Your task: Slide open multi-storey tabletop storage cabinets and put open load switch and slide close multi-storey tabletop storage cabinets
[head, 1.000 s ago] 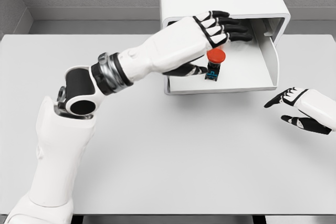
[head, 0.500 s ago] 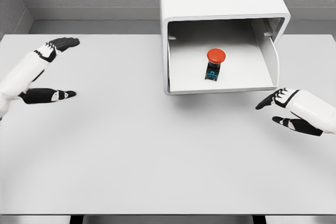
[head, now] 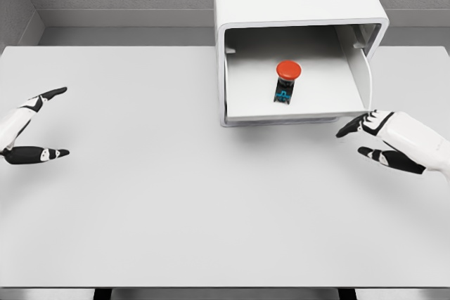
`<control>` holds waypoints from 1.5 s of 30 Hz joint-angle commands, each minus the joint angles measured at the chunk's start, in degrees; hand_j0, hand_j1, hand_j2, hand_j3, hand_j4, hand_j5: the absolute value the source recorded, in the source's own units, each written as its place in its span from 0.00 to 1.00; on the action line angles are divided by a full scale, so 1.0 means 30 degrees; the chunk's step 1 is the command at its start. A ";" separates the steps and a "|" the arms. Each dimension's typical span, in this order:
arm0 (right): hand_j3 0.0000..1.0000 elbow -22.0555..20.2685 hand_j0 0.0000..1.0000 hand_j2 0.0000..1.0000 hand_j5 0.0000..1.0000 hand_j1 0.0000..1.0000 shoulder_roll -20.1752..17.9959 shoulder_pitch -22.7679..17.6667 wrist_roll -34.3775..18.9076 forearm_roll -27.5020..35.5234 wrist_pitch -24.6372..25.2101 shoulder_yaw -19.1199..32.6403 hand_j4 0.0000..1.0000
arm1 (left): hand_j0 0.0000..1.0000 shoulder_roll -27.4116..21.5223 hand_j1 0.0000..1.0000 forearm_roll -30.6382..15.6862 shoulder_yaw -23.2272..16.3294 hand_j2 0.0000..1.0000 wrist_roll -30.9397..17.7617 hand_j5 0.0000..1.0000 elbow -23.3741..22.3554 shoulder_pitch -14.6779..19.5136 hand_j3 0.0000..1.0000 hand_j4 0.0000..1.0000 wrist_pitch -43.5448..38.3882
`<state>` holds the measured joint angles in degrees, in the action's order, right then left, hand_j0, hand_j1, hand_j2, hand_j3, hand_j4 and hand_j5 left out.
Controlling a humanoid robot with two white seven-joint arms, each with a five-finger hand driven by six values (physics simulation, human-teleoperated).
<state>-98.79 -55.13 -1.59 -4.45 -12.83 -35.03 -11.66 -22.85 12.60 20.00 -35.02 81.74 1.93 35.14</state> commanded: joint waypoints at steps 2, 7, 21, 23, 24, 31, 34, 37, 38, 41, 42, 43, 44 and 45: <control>0.66 0.0060 0.66 0.66 0.66 0.66 0.0097 0.0323 -0.0011 0.0057 0.0010 -0.0949 0.66 | 1.00 0.0001 1.00 0.0194 -0.0163 1.00 0.0008 1.00 -0.0148 0.0000 1.00 1.00 -0.0047; 0.66 0.0265 0.66 0.66 0.66 0.66 0.0536 0.1114 -0.0011 0.0028 0.0010 -0.1681 0.66 | 1.00 -0.0058 1.00 0.0164 -0.0221 1.00 0.0008 1.00 0.0319 0.0059 1.00 1.00 -0.0047; 0.66 0.0821 0.66 0.66 0.66 0.66 0.1942 0.3838 -0.0099 -0.0500 0.0010 -0.4171 0.66 | 1.00 0.0411 1.00 0.0106 -0.0221 1.00 0.0008 1.00 0.1258 0.0000 1.00 1.00 -0.0047; 0.67 0.1231 0.67 0.67 0.67 0.67 0.2206 0.4747 -0.0509 -0.0500 0.0010 -0.4757 0.67 | 1.00 0.0411 1.00 0.0106 -0.0221 1.00 0.0008 1.00 0.1287 0.0000 1.00 1.00 -0.0047; 0.67 0.1378 0.67 0.67 0.67 0.67 0.2323 0.4923 -0.0539 -0.0500 0.0010 -0.4875 0.67 | 1.00 0.0411 1.00 0.0106 -0.0221 1.00 0.0008 1.00 0.1317 0.0000 1.00 1.00 -0.0047; 0.69 0.2432 0.69 0.69 0.69 0.69 0.3115 0.6270 -0.1388 -0.0529 0.0010 -0.5519 0.69 | 1.00 0.0586 1.00 0.0135 -0.0221 1.00 0.0008 1.00 0.1785 -0.0029 1.00 1.00 -0.0047; 0.70 0.2754 0.70 0.70 0.70 0.70 0.3465 0.6592 -0.1681 -0.0529 0.0010 -0.5548 0.70 | 1.00 0.0616 1.00 0.0164 -0.0221 1.00 0.0008 1.00 0.2048 -0.0029 1.00 1.00 -0.0047; 0.70 0.3516 0.70 0.70 0.70 0.70 0.3554 0.7413 -0.1681 -0.0529 0.0010 -0.6192 0.70 | 1.00 0.0704 1.00 0.0164 -0.0221 1.00 0.0008 1.00 0.2078 -0.0029 1.00 1.00 -0.0047; 0.70 0.3692 0.70 0.70 0.70 0.70 0.3612 0.7530 -0.1681 -0.0529 0.0010 -0.6222 0.70 | 1.00 0.0704 1.00 0.0164 -0.0221 1.00 0.0008 1.00 0.2078 -0.0029 1.00 1.00 -0.0047; 0.70 0.4307 0.70 0.70 0.70 0.70 0.3788 0.7853 -0.1681 -0.0529 0.0010 -0.6339 0.70 | 1.00 0.0704 1.00 0.0194 -0.0221 1.00 0.0008 1.00 0.2078 0.0000 1.00 1.00 -0.0047; 0.70 0.4308 0.70 0.70 0.70 0.70 0.3788 0.7970 -0.1681 -0.0529 0.0010 -0.6369 0.70 | 1.00 0.0704 1.00 0.0252 -0.0192 1.00 0.0008 1.00 0.2078 0.0029 1.00 1.00 -0.0047; 0.70 0.4366 0.70 0.70 0.70 0.70 0.3730 0.7941 -0.1681 -0.0529 0.0010 -0.6369 0.70 | 1.00 0.0704 1.00 0.0340 -0.0192 1.00 0.0008 1.00 0.2078 0.0088 1.00 1.00 -0.0047; 0.70 0.4308 0.70 0.70 0.70 0.70 0.3613 0.7911 -0.1652 -0.0500 0.0010 -0.6310 0.70 | 1.00 0.0704 1.00 0.0340 -0.0192 1.00 0.0008 1.00 0.2078 0.0088 1.00 1.00 -0.0047; 0.70 0.4278 0.70 0.70 0.70 0.70 0.3466 0.7853 -0.1623 -0.0471 0.0010 -0.6281 0.70 | 1.00 0.0704 1.00 0.0340 -0.0192 1.00 0.0008 1.00 0.2049 0.0088 1.00 1.00 -0.0047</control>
<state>-86.23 -44.41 21.71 -9.38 -14.76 -35.06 -30.50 -20.72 13.95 19.36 -35.03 87.90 2.02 35.15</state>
